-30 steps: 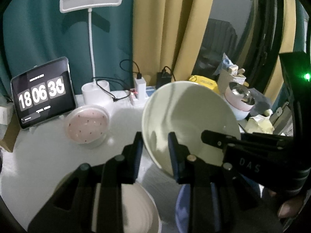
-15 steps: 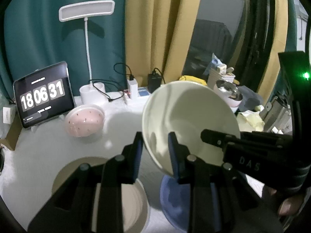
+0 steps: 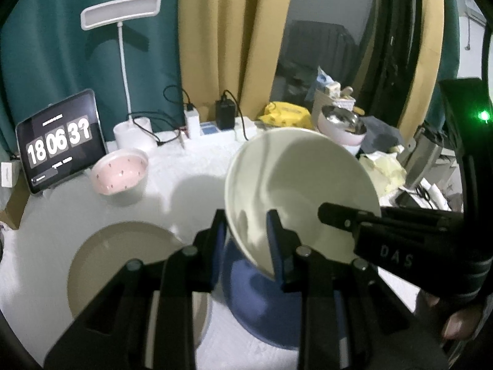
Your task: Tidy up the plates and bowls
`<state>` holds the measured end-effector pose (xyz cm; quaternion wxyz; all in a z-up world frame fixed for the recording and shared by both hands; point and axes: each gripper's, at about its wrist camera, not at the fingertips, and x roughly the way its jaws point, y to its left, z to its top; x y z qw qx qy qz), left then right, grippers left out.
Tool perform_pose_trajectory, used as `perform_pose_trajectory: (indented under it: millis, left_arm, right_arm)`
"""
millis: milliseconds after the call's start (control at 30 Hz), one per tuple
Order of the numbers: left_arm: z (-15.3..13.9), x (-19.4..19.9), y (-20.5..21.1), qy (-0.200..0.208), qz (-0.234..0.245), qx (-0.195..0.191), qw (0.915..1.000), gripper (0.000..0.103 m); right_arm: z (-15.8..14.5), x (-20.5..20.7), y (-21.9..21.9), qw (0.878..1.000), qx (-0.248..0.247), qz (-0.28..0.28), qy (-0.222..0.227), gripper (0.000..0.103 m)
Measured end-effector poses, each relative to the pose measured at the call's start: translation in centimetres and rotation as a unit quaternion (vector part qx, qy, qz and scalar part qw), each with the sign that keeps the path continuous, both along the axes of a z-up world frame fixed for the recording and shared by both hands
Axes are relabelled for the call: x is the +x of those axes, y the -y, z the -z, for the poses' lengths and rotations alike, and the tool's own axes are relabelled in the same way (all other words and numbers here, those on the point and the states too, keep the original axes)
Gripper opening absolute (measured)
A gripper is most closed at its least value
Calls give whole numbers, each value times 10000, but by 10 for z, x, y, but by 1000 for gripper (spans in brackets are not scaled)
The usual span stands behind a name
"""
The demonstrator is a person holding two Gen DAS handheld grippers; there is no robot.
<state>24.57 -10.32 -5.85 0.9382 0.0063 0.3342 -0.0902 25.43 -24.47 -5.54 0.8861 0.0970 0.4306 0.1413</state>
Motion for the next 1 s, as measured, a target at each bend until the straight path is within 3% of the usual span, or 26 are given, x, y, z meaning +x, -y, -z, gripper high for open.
perform_pose_trajectory:
  millis: [600, 800, 1000]
  left_arm:
    - [43, -5, 20, -534, 98, 197, 9983, 27]
    - [51, -3, 21, -678, 116, 251, 9973, 27]
    - [57, -2, 21, -776, 126, 281, 9965, 27]
  right_arm:
    - [46, -11, 17, 9989, -9, 57, -475, 20]
    - [50, -11, 18, 9988, -68, 45, -488, 20]
    - [51, -12, 12, 9984, -431, -21, -364, 20]
